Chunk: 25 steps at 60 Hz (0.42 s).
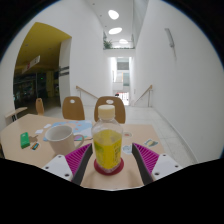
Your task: Pour water
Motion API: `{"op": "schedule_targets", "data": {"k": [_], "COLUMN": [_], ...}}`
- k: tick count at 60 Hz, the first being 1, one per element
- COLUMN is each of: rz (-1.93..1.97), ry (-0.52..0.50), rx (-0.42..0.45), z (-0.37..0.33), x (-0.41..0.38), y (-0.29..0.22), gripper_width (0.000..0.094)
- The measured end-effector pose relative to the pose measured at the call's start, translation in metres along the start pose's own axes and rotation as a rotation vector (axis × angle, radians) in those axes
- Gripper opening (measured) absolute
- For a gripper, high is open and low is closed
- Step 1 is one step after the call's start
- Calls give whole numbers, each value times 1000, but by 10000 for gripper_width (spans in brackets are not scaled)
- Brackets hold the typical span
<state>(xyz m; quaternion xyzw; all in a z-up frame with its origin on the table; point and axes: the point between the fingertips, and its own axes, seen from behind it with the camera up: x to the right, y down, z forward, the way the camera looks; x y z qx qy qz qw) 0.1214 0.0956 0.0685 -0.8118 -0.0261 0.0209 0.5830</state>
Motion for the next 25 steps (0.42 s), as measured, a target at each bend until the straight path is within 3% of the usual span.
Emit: {"op": "schedule_targets", "data": {"k": [12,25], "rz": [108,171], "ry": [-164,-292], "rx": [-64,-72], "z": [-65,-119], "x": [-52,-44], "y": [40,60], "gripper_width": [862,860]}}
